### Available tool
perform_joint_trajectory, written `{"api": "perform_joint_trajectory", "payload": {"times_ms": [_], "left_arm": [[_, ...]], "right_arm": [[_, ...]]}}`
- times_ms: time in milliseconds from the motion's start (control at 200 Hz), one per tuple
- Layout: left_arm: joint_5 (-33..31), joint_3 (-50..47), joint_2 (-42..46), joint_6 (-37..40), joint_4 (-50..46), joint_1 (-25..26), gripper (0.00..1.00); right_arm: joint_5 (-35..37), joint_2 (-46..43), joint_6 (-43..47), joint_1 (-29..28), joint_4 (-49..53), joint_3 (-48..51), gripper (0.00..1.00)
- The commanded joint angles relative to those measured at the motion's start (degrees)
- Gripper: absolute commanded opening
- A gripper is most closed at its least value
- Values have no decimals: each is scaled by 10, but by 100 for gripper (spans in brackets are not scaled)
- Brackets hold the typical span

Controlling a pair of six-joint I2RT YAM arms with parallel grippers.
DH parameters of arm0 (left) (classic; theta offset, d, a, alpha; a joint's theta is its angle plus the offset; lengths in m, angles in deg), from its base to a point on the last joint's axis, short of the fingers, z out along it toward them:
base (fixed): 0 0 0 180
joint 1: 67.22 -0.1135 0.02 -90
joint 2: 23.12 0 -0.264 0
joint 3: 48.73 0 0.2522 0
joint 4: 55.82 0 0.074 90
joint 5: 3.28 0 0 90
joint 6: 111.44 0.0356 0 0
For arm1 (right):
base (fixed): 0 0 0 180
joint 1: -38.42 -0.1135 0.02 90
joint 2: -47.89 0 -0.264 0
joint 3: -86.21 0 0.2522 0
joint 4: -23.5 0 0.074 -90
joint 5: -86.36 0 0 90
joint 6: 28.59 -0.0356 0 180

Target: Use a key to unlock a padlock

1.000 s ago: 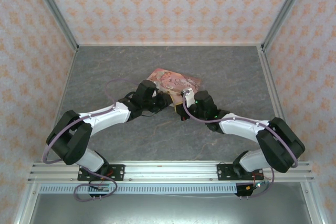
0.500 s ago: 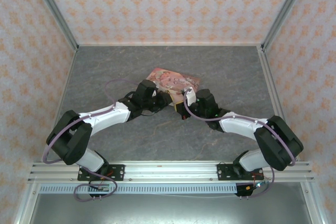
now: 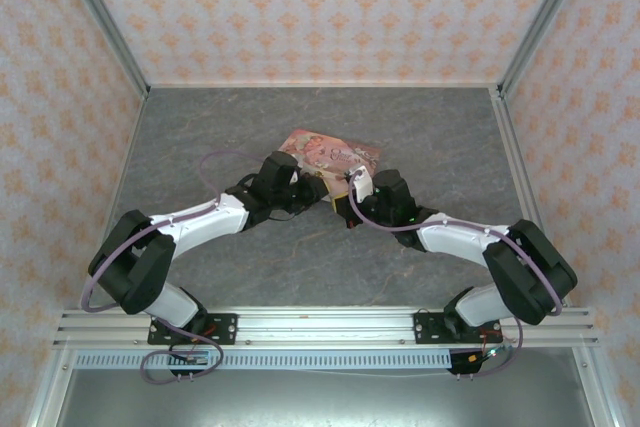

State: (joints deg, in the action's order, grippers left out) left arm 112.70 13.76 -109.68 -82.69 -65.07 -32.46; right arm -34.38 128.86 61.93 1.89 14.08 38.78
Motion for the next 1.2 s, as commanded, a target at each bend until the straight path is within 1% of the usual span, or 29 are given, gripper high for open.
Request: {"api": "perform_joint_trajectory", "payload": {"times_ms": [0, 125, 350, 510, 841, 1071, 1191], "left_arm": [[89, 21, -5, 3, -13, 22, 12], [89, 23, -8, 5, -18, 23, 12], [90, 22, -12, 11, -14, 24, 12], [95, 22, -11, 13, -14, 24, 12], [90, 30, -11, 41, -49, 24, 12], [91, 31, -14, 38, -46, 24, 12], [96, 32, -17, 30, -37, 24, 12]], "right_arm": [[-22, 0, 22, -3, -88, -46, 0], [-20, -2, 27, -3, -83, -51, 0], [-45, -3, 17, -3, -79, -59, 0], [-34, -5, 25, -3, -77, -61, 0], [-27, -17, 51, 3, -29, -80, 0], [-27, -21, 63, 6, -2, -83, 0], [-33, -11, 55, 7, -12, -82, 0]]}}
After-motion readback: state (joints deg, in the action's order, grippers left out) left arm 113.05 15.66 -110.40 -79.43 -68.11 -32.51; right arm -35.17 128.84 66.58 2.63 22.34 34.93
